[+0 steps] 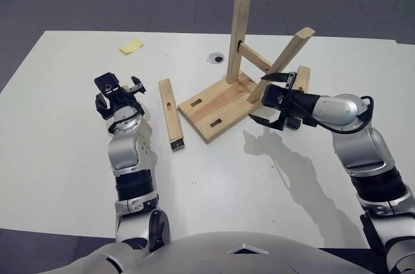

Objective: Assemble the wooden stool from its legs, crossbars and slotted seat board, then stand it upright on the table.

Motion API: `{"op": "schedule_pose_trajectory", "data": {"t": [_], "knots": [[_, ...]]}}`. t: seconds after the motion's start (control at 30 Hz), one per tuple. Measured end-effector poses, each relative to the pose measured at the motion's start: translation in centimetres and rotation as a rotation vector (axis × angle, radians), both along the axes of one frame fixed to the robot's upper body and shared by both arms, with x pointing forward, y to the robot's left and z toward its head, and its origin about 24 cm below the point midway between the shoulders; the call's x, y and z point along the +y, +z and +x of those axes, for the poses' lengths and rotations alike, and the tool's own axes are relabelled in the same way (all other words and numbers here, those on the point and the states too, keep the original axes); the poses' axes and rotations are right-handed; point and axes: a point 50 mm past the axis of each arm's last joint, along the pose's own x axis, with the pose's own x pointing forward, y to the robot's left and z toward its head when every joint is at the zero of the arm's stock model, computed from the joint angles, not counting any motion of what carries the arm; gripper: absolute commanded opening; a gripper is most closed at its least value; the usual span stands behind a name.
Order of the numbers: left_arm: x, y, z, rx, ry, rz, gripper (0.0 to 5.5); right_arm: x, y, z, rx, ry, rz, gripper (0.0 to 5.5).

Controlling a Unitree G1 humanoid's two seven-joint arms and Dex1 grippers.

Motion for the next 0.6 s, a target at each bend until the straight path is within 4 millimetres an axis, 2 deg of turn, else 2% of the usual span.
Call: {"op": "schedule_pose_trajectory", "data": {"t": [0.13, 0.3, 0.47, 0.6], "knots": [[-0.1, 0.1, 0.1, 0.000, -0.012, 0.002, 5.39, -1.0, -1.6, 1.3, 0.016, -0.085, -0.035, 5.40], [-0.8, 0.5, 0.5, -0.011, -0.047, 0.003, 5.39, -1.0, -0.2, 3.3, -0.082, -0.120, -0.047, 5.40], [-1.0, 0.4, 0.5, -0.002, -0.060, 0.003, 5.39, -0.9, 0.1, 2.5, -0.109, -0.091, -0.061, 5.40], [-1.0, 0.3, 0.3, 0.006, -0.062, 0.005, 5.39, -2.2, -0.2, 1.3, -0.104, -0.085, -0.135, 5.40]]}}
